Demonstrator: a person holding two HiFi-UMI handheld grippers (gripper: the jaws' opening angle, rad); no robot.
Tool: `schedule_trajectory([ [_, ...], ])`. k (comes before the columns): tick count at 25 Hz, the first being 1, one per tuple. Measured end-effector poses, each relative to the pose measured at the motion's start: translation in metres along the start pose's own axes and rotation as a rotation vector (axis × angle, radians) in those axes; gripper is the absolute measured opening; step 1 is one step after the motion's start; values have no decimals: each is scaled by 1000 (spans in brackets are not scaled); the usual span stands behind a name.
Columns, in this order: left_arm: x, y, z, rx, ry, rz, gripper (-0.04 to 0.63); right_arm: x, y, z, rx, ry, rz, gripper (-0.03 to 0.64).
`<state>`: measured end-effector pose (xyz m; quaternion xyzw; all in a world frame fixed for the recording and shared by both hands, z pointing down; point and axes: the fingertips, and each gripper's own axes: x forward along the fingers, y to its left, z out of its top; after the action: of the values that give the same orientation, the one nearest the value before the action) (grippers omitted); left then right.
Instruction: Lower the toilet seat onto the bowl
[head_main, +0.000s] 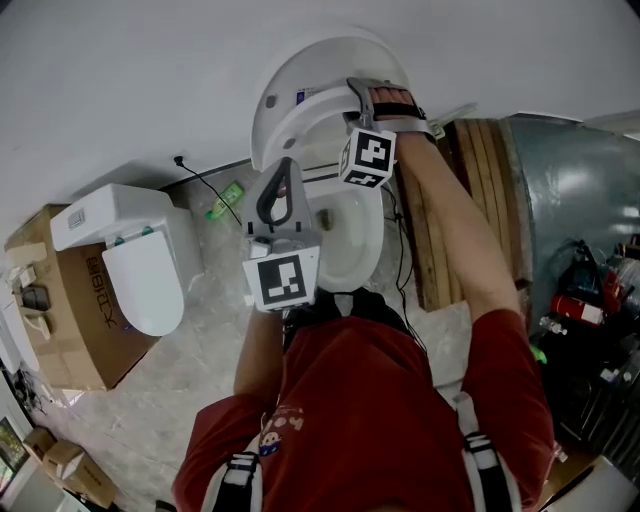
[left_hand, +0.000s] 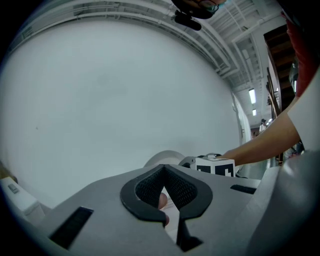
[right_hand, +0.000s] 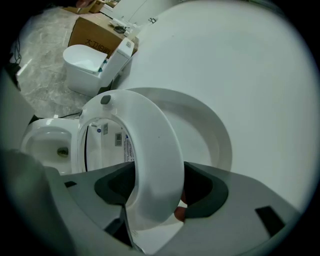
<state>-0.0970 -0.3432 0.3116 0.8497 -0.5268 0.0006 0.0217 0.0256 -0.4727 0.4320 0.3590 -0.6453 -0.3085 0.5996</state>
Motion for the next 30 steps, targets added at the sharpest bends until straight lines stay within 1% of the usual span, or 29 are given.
schedule_trajectory([
  [3, -3, -6, -1, 7, 1, -7, 11, -7, 0, -2, -3, 0, -17, 275],
  [8, -18, -19, 2, 14, -2, 26, 11, -27, 13, -4, -13, -25, -30, 275],
  [14, -44, -40, 14, 100, -27, 54, 11, -49, 29, -6, -32, -56, -50, 275],
  [18, -63, -47, 17, 108, -21, 86, 11, -64, 39, -5, -48, -68, -62, 275],
  [22, -77, -57, 20, 116, -34, 110, 11, -79, 51, -4, -71, -73, -46, 275],
  [30, -102, -82, 32, 131, -60, 128, 11, -106, 71, -5, -94, -105, -45, 275],
])
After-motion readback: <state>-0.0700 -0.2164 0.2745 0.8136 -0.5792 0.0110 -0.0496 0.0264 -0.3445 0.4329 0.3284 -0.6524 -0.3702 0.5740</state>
